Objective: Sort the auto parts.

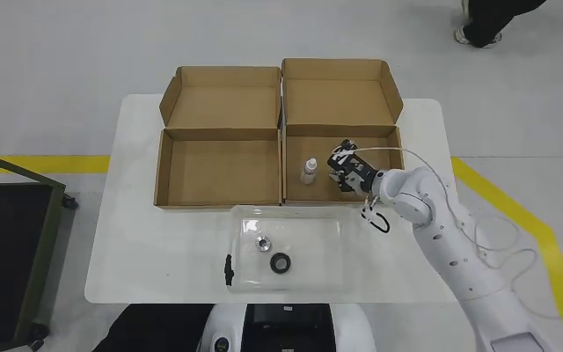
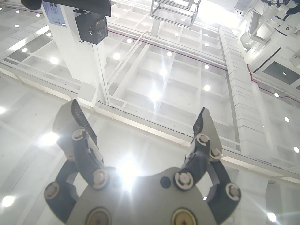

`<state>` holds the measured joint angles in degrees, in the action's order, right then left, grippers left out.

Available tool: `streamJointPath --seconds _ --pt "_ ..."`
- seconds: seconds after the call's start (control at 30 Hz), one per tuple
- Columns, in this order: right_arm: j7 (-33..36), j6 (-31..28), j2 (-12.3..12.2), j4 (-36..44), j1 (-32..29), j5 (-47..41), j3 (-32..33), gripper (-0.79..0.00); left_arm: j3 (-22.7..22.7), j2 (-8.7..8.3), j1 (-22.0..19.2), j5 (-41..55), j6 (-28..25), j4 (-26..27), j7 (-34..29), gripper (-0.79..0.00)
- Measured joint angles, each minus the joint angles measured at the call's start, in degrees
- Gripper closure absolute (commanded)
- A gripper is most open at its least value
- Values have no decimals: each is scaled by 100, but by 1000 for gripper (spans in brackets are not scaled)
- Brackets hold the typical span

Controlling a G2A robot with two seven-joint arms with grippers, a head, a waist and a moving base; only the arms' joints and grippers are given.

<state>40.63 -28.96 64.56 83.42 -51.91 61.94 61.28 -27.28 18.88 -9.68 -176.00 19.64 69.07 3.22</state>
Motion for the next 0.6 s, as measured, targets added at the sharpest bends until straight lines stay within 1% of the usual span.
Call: streamJointPath --seconds 0.17,0.27,0.33,0.43,0.6 --pt "28 22 33 -179 114 19 -115 -151 0 0 0 0 0 0 0 -785" --pt "9 27 49 -258 159 7 -160 -166 0 0 0 0 0 0 0 -785" --pt "-33 25 54 -251 173 10 -170 -194 0 0 0 0 0 0 0 -785" --pt "-176 18 33 -47 76 -11 -78 -302 0 0 0 0 0 0 0 -785" --pt "-72 -32 -48 486 -195 86 152 -366 0 0 0 0 0 0 0 -785"
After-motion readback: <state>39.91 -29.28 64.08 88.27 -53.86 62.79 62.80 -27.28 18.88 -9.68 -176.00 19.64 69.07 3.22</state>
